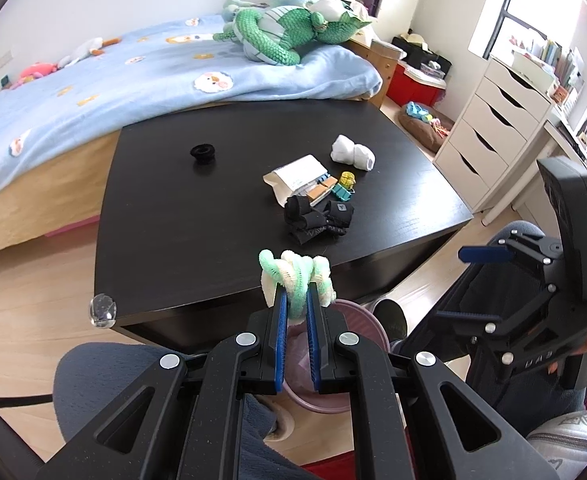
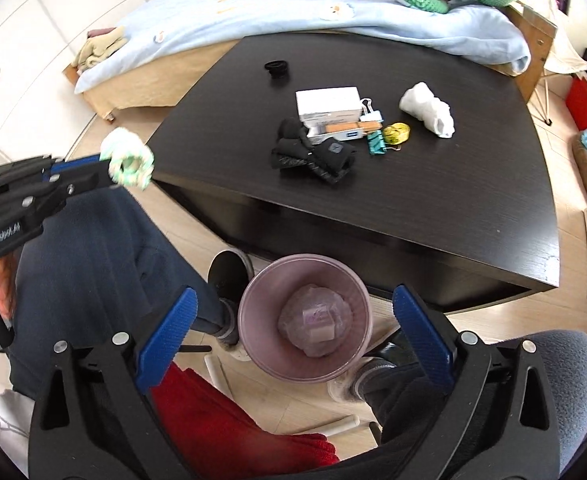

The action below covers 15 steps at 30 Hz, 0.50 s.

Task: Collect trash
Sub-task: 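Carry the pink box over the trash bin and open the right gripper while the left holds the green toy, then move the green toy over the trash bin and open the left gripper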

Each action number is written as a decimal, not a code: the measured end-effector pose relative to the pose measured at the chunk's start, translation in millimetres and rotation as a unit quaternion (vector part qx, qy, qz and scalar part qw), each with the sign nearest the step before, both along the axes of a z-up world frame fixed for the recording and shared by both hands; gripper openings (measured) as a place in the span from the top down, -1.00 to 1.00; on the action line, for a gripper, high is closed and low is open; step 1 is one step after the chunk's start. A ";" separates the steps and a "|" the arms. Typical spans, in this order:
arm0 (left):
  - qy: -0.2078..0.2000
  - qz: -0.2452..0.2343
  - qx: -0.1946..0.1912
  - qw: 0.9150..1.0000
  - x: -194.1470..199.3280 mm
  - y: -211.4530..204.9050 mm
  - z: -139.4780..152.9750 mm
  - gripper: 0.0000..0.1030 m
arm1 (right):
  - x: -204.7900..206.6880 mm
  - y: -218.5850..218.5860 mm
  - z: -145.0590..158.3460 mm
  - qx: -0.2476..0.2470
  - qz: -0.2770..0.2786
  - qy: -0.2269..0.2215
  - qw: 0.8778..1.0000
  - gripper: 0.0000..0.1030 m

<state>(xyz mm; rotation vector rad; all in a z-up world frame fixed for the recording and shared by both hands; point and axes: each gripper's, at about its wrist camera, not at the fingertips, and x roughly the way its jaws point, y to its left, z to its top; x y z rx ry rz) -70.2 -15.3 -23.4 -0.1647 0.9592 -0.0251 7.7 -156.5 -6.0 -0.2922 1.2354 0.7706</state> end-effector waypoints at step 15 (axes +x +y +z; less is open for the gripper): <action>0.002 -0.069 0.004 0.998 6.5 -41.3 -3.9 0.81 | 19.7 -39.6 21.1 -0.016 -0.071 -0.044 0.996 -0.90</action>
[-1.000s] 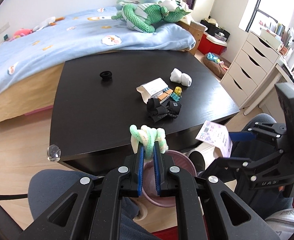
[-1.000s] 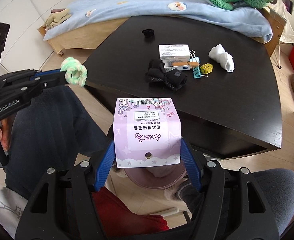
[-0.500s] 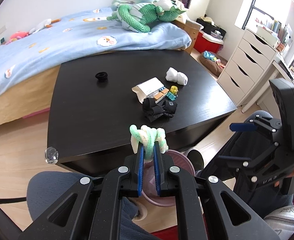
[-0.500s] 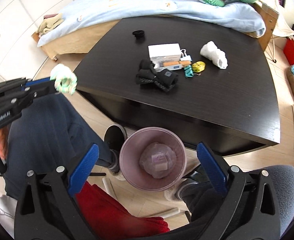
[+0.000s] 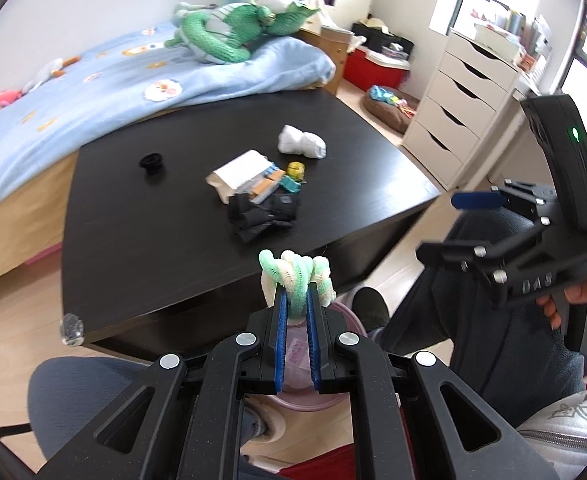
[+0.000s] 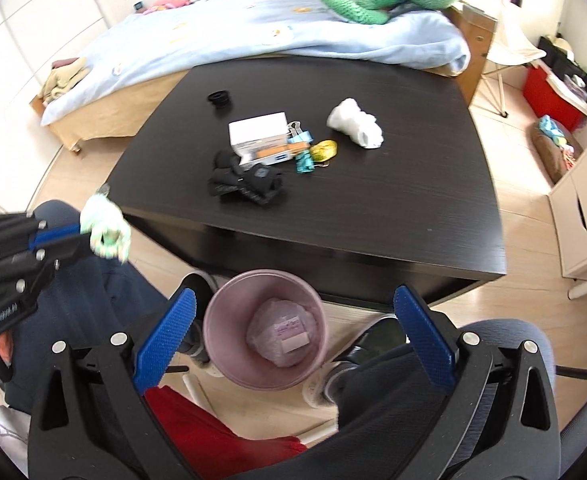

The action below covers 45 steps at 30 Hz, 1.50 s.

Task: Collect trash
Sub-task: 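Move the green toy over the trash bin and open the left gripper, then grasp the black fabric strap item with the left gripper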

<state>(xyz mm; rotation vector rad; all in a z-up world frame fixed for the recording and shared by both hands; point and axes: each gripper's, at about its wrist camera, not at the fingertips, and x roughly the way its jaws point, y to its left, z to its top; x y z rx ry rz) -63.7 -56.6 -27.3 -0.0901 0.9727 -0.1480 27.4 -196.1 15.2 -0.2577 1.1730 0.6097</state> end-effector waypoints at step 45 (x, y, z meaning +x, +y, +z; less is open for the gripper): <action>0.024 0.048 -0.001 0.999 28.5 2.6 -16.5 -0.85 | 23.5 -22.3 4.8 0.014 -0.043 -0.010 0.999 -0.91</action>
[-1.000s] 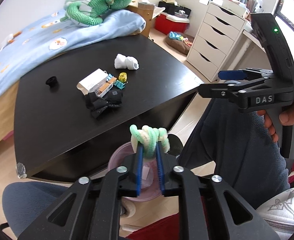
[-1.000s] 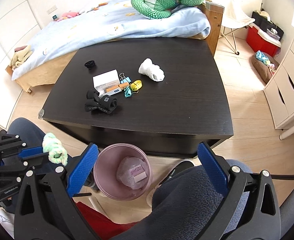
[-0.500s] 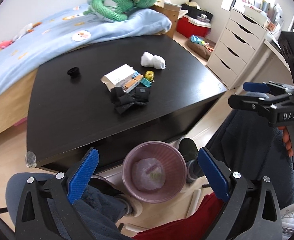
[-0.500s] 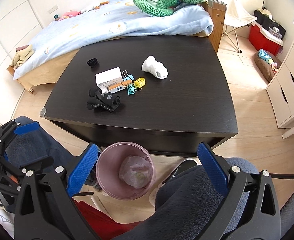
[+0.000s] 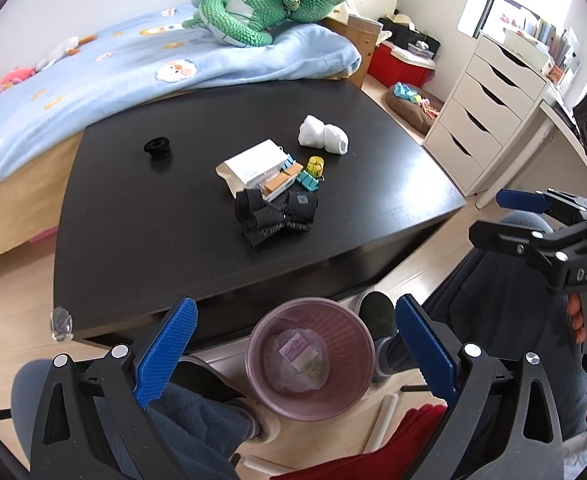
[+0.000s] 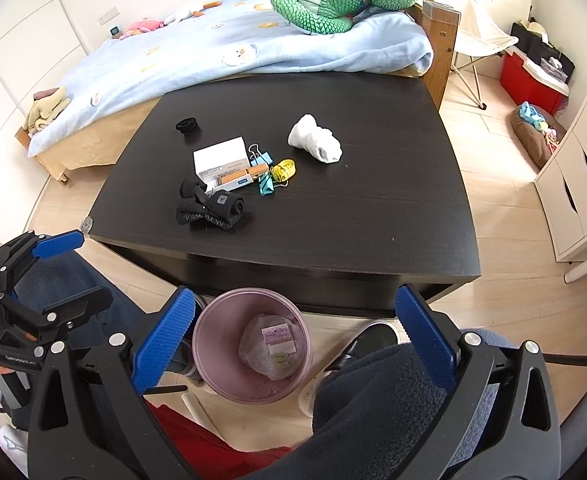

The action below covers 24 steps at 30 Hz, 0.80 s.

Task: Collect trash
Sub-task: 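Grasp the black fabric strap item with the left gripper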

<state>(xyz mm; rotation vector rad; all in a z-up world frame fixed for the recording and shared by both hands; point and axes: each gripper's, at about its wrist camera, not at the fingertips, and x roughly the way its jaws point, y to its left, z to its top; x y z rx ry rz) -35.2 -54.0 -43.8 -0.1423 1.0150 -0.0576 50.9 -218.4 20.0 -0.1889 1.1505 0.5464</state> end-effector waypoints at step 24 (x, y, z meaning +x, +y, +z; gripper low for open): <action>0.061 0.049 -0.024 0.997 102.4 14.9 -55.4 -0.85 | 33.8 -5.9 0.7 0.001 -0.015 -0.004 1.000 -0.92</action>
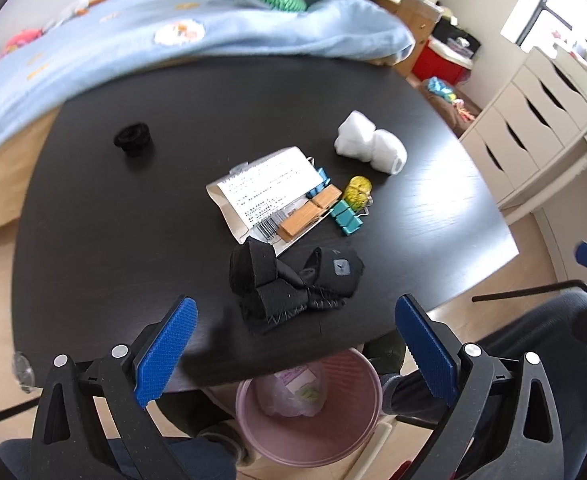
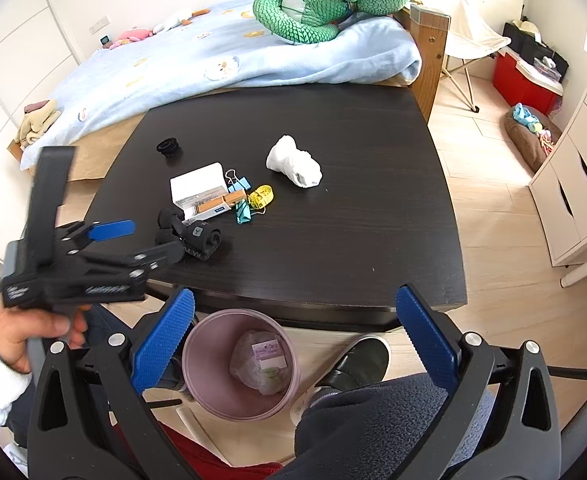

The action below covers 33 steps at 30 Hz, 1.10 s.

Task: Collect trash
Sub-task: 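Grasp the black fabric strap item with the left gripper, then reach the right gripper to the white sock and close on it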

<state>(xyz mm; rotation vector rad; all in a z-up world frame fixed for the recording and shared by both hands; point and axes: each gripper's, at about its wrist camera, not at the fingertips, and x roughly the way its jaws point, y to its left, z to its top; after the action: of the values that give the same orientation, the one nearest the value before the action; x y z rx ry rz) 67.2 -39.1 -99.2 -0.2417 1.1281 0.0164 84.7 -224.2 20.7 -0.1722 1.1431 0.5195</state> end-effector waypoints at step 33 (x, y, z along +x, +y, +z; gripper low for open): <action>-0.011 0.006 0.034 0.999 -0.7 12.7 -17.5 -0.27 | 7.5 12.1 -9.2 0.005 0.009 0.009 1.000 -0.92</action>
<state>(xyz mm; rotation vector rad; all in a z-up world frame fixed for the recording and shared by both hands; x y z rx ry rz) 66.5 -26.4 -116.7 -0.1874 1.1023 0.0627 92.2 -212.1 11.5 -0.1688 1.1573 0.5429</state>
